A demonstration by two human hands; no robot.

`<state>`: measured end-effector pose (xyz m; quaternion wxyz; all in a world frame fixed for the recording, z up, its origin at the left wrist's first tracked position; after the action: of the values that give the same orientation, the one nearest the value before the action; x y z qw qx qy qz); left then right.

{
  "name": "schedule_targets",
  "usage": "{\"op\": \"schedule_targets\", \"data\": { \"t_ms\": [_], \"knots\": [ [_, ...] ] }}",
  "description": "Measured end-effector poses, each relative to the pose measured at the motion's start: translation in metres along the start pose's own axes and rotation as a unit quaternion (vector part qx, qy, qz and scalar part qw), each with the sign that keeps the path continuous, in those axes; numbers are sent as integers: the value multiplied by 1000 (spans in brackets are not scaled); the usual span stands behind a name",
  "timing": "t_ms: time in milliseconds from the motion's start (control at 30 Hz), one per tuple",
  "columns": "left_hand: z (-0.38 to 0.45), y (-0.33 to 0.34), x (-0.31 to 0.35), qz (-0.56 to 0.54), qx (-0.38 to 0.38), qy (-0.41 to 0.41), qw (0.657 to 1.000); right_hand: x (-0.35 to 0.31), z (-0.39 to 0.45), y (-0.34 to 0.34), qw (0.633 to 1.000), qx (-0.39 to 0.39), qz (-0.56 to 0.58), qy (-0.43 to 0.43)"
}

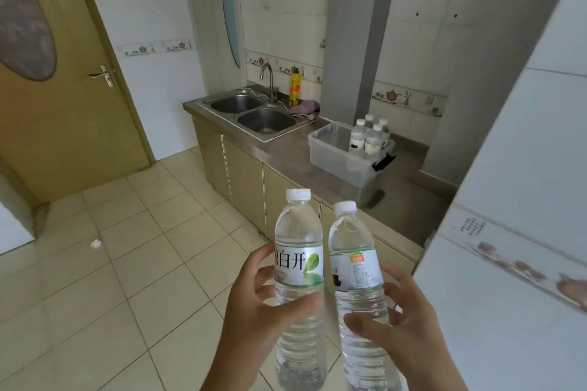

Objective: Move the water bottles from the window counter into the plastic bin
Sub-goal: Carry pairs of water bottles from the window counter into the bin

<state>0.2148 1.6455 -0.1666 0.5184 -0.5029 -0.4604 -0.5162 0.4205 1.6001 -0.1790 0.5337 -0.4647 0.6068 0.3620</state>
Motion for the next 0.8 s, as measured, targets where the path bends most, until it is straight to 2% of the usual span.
{"op": "schedule_targets", "data": {
  "t_ms": [367, 567, 800],
  "knots": [
    [235, 47, 0, -21, -24, 8, 999, -46, 237, 16, 1000, 11, -28, -3],
    [370, 70, -21, -21, -78, 11, 997, -52, 345, 34, 996, 85, -6, 3],
    [515, 112, -35, -25, -195, 13, 980, -65, 441, 36, 980, 196, 15, 15]
  ]
}}
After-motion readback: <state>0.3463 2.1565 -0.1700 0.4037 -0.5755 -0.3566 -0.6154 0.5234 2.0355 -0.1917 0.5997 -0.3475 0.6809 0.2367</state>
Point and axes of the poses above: each hand's wrist, its own z-axis towards the middle knuckle, its own y-axis out of the palm, x = y × z, the point moved 3 cm from there along z, towards the middle knuckle, and after that the axes turned 8 degrees about y, right-handed, at the moved point
